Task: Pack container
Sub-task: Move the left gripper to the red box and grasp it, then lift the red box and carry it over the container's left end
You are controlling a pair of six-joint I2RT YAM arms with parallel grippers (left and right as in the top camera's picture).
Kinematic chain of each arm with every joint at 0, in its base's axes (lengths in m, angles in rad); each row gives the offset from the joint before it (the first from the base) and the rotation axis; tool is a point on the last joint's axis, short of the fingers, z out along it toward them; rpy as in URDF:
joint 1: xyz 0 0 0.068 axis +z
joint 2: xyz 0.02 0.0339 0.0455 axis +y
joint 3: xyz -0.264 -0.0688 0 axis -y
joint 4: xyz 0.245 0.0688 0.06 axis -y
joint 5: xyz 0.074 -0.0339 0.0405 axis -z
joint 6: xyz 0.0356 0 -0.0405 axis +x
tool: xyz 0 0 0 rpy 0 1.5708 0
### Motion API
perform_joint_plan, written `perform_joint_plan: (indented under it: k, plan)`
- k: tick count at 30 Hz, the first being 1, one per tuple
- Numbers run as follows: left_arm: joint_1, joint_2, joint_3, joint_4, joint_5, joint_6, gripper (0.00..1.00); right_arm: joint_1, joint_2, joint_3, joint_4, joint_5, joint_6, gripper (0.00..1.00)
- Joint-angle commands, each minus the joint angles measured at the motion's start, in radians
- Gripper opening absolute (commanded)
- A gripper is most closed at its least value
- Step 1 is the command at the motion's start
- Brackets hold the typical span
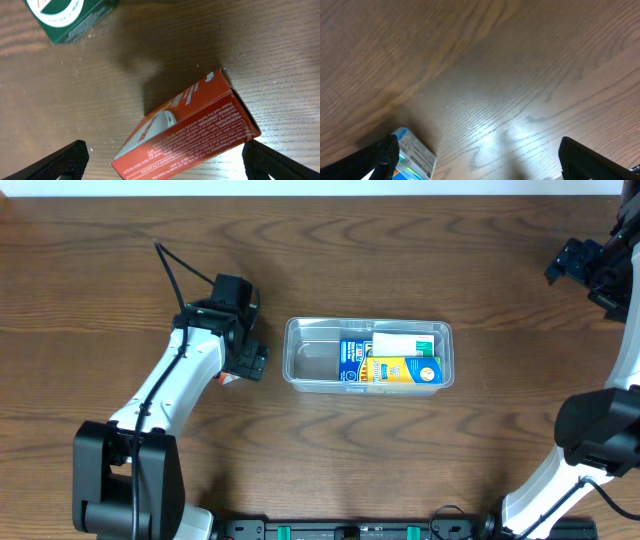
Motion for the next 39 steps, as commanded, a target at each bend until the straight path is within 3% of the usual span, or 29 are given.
perform_joint_plan:
  k: [1,7,11,16,22,39]
  plan:
    - [0.003,-0.009,-0.006,0.015,0.022,0.096,0.99,-0.008,0.003,0.013,-0.001,0.014,-0.011,0.99]
    - [0.003,-0.009,-0.006,0.018,0.148,0.134,0.98,-0.008,0.003,0.013,-0.001,0.014,-0.010,0.99]
    - [0.003,-0.009,-0.006,0.000,0.154,0.134,0.96,-0.008,0.003,0.013,-0.001,0.014,-0.011,0.99]
    - [0.003,-0.009,-0.009,-0.019,0.153,0.133,0.72,-0.008,0.003,0.013,-0.001,0.014,-0.011,0.99]
    - [0.003,-0.009,-0.015,-0.029,0.153,0.129,0.56,-0.008,0.003,0.013,-0.001,0.014,-0.010,0.99]
    - [0.005,-0.008,-0.022,0.026,0.106,0.135,0.55,-0.008,0.003,0.013,-0.001,0.014,-0.010,0.99]
